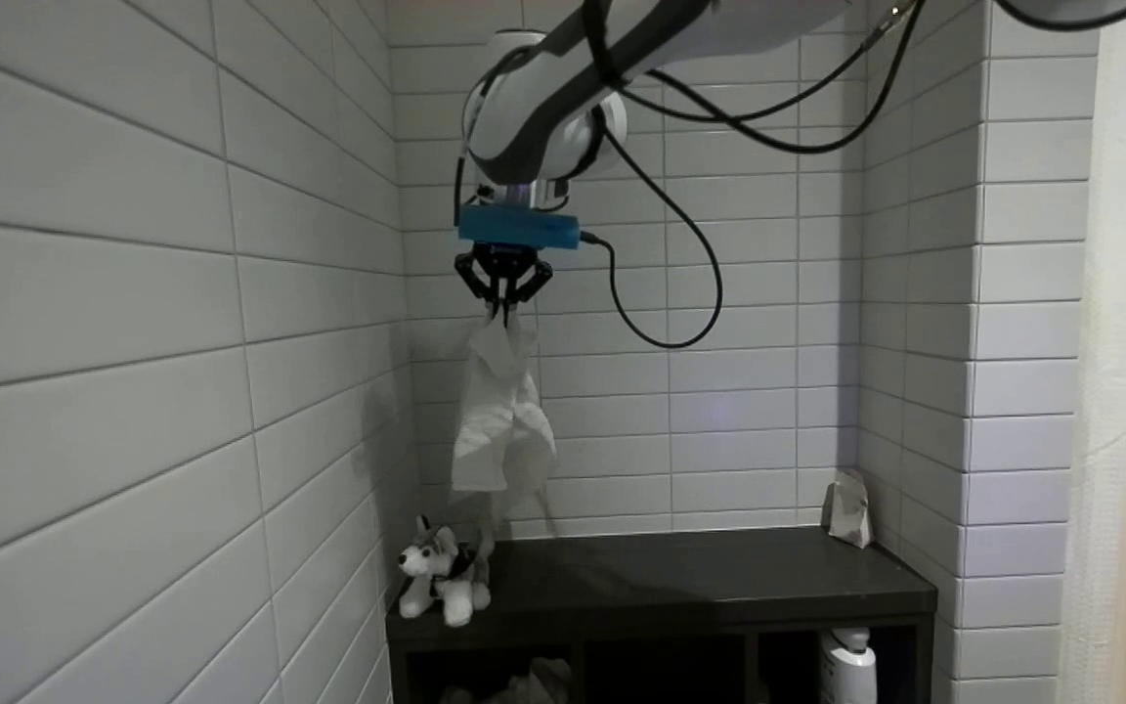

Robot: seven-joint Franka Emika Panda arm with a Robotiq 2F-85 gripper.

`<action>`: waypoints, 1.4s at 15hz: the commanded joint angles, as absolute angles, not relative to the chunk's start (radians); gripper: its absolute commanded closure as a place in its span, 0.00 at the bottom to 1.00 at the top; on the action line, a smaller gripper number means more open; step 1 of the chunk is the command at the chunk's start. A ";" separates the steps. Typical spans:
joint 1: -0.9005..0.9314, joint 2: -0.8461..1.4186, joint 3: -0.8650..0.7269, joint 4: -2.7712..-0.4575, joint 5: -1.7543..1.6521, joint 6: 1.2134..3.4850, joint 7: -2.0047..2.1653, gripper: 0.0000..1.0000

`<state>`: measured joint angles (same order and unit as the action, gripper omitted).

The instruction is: Move the white towel to the right.

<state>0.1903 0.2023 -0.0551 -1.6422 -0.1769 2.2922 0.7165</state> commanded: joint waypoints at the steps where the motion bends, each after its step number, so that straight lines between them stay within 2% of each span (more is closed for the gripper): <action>1: 0.123 0.128 -0.036 -1.732 -0.092 2.309 0.651 0.98; 13: -0.008 0.067 -0.064 -1.822 0.117 2.318 0.538 0.98; 21: -0.019 0.032 -0.056 -1.896 0.167 2.390 0.591 0.98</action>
<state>-0.0181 0.0699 -0.0653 -1.8363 0.1272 2.3344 0.5666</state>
